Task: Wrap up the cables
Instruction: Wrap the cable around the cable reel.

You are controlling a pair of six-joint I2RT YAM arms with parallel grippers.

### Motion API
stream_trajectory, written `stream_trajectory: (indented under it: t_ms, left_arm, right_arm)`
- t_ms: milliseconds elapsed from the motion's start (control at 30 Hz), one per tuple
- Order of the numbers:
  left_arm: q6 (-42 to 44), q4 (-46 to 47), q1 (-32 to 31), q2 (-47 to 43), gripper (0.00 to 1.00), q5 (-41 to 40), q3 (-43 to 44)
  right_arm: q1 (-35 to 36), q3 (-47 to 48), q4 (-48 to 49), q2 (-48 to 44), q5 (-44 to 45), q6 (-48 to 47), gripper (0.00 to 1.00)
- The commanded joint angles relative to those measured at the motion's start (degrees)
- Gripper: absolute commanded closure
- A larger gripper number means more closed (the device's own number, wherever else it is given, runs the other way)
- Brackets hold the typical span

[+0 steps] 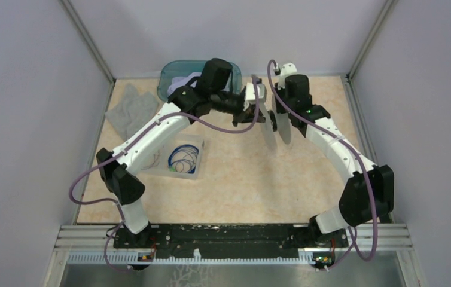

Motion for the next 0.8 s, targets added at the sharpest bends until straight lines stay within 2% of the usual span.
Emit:
stream_trajectory:
  t_ms: [0, 467, 767]
  left_arm:
    - [-12.74, 11.7, 4.74, 0.47, 1.0, 4.75, 0.56]
    - [-23.94, 23.23, 12.01, 4.59, 1.0, 5.74, -1.03]
    - [-29.18, 27.85, 16.62, 5.85, 1.0, 0.56, -5.99]
  right_arm:
    - [0.68, -1.13, 5.61, -4.56, -5.45, -0.29, 1.0]
    - [3.21, -2.77, 2.81, -5.77, -15.56, -1.53, 1.0]
    - [3.35, -1.16, 0.12, -7.32, -21.58, -1.45, 1.0]
